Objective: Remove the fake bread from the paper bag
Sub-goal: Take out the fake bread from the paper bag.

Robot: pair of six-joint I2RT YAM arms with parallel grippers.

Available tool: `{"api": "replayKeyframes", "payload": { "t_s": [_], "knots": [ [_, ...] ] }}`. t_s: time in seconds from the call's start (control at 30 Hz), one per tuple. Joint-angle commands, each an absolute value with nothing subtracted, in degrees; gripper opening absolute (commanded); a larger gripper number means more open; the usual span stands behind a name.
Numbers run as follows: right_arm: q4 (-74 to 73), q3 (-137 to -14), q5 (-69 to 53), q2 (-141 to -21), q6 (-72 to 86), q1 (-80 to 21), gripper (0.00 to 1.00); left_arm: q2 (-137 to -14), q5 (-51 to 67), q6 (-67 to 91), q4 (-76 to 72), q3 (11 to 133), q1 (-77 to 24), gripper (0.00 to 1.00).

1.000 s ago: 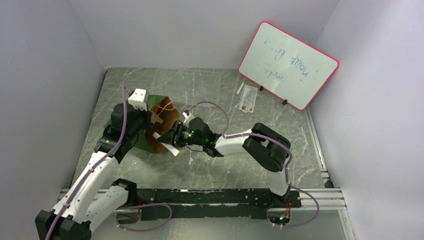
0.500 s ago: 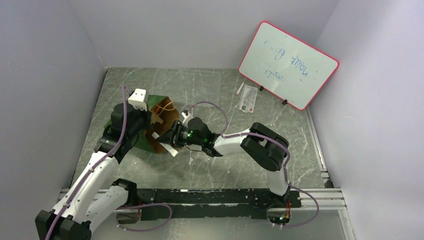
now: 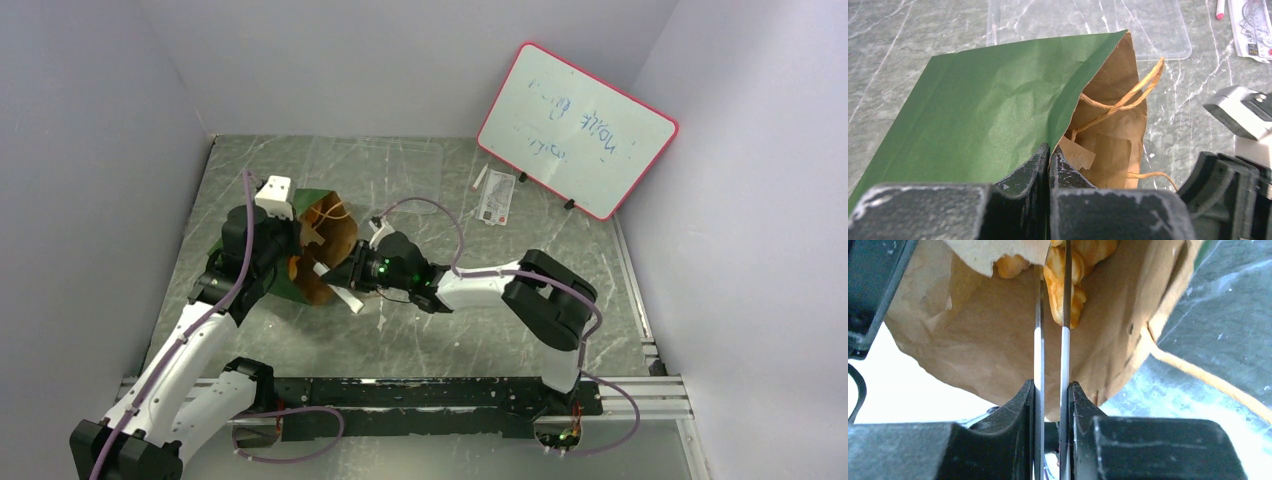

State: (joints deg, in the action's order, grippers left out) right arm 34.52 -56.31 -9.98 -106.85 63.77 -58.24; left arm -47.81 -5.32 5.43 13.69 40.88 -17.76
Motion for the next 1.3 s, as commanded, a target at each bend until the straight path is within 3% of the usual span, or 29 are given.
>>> {"api": "replayKeyframes", "payload": {
  "t_s": [0.0,0.57,1.27],
  "knots": [
    [33.1,-55.1,-8.0,-102.1,60.8,-58.7,0.05,-48.6,-8.8,5.9,12.2,44.6,-18.1,0.07],
    [24.8,-47.0,-3.7,-88.2,58.2,-61.2,0.02,-55.3,-18.3,5.2,11.1,48.4,-17.7,0.07],
    [11.8,-48.0,11.0,-73.7,55.2,-67.0,0.00,-54.9,-16.3,6.6,9.3,45.4,-14.2,0.07]
  ]
}}
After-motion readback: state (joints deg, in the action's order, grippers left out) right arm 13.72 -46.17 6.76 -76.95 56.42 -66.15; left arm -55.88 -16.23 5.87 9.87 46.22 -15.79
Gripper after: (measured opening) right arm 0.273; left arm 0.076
